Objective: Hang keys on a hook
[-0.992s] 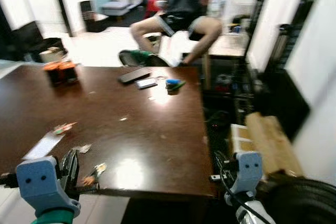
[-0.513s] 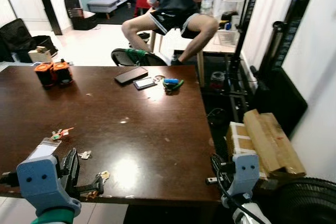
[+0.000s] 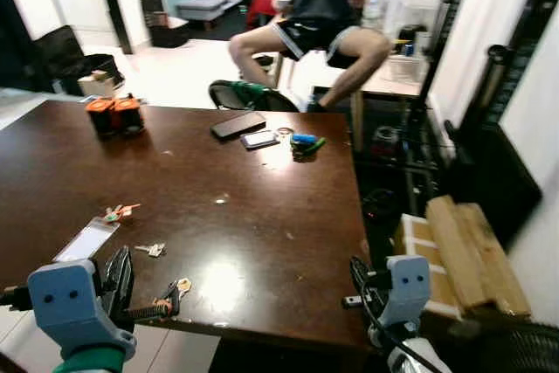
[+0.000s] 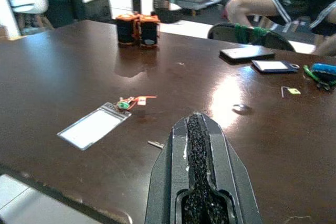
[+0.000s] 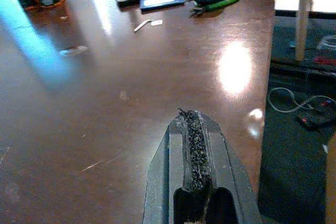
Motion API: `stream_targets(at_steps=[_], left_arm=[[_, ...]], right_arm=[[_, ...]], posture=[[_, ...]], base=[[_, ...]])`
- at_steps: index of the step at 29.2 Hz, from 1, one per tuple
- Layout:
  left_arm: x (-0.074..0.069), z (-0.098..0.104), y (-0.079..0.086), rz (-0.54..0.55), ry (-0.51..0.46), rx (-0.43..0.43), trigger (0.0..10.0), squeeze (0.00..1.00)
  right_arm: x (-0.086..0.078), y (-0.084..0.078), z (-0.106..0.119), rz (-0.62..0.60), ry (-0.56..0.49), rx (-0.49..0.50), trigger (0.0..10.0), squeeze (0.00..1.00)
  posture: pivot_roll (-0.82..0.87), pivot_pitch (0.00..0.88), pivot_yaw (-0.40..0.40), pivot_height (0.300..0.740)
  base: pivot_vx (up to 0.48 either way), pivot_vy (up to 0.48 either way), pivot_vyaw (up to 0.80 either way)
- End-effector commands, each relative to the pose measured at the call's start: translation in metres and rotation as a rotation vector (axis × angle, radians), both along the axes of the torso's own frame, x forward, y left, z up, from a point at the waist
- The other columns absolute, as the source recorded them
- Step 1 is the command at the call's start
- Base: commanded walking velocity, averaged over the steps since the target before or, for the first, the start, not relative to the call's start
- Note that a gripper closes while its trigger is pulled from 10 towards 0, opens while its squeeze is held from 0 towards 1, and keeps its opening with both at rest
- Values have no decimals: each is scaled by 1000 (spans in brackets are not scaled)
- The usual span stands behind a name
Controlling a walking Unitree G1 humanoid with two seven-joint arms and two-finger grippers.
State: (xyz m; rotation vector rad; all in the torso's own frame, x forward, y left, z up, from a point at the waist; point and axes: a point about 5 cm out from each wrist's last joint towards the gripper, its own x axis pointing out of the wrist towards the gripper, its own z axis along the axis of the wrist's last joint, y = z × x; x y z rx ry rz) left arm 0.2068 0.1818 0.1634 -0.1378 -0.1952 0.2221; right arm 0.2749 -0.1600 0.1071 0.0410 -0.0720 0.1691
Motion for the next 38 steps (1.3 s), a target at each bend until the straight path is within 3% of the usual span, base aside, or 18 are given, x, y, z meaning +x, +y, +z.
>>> stream_targets(at_steps=[1,9,13,38], left_arm=[[-2,-1,0,-6,7,-7,10000,0],[-2,-1,1,-3,11,-22,10000,0],[-2,1,1,-9,10,-72,10000,0],[-1,2,0,-25,-2,-49,10000,0]], right_arm=[[-2,1,-4,1,20,10,10000,0],[-2,1,-5,0,22,13,10000,0],[-2,1,-5,-2,25,16,10000,0],[-2,0,-6,-12,31,15,10000,0]], posture=[[-38,0,133,740],[-38,0,133,740],[-38,0,133,740],[-38,0,139,740]], base=[[0,-300,0],[0,-113,0],[0,453,0],[0,480,0]])
